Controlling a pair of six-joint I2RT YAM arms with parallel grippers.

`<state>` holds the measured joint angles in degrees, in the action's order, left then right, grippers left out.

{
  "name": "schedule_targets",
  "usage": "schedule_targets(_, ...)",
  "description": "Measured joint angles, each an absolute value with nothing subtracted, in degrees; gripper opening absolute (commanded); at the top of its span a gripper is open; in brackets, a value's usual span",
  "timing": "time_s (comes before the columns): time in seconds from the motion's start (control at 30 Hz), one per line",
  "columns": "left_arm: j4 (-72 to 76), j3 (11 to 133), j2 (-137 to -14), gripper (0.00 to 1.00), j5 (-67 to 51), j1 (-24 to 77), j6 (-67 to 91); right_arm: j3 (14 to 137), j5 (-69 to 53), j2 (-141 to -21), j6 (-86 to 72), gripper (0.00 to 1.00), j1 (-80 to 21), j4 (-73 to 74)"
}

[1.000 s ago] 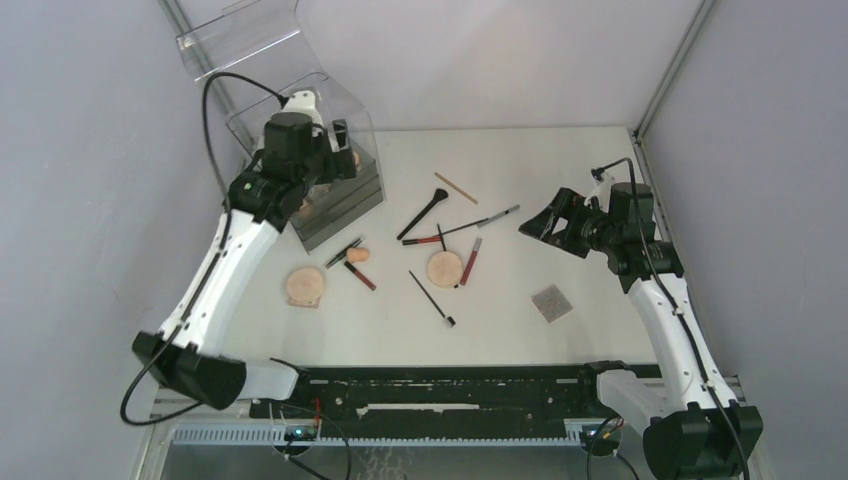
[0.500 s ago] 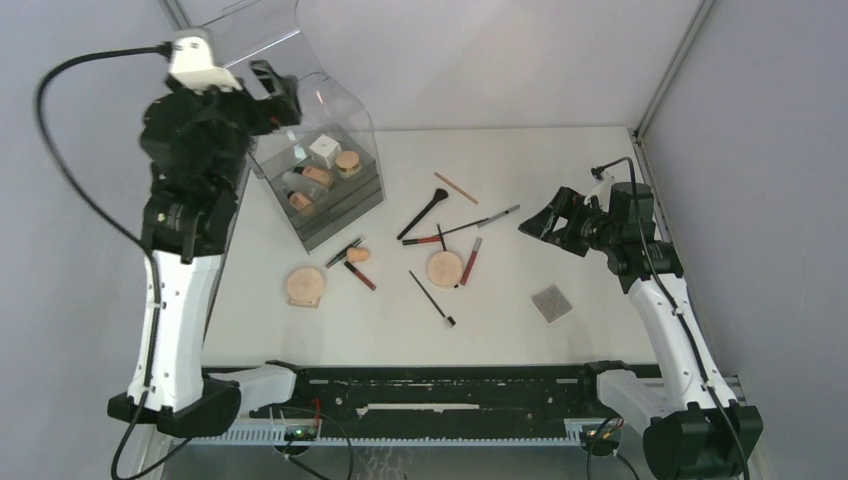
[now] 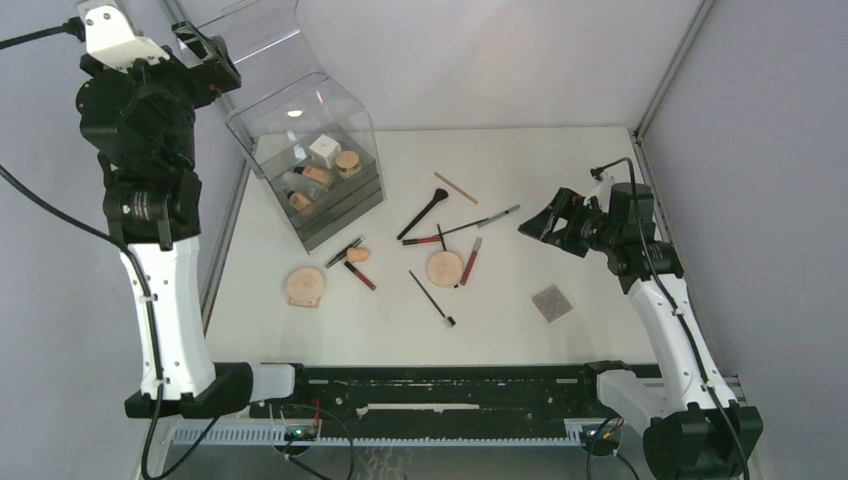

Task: Organize the makeup
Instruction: Close the storage box at the center of the board.

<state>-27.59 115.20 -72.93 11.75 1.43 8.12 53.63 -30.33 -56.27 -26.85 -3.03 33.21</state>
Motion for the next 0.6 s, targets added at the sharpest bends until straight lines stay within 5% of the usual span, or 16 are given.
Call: schedule_targets(0.6,-29.1,133.64,-90.37,1.0,-19.99,-20.69,31.57,53.63,-32.34,-60.1,-27.46,0.88,-4.6,31.07)
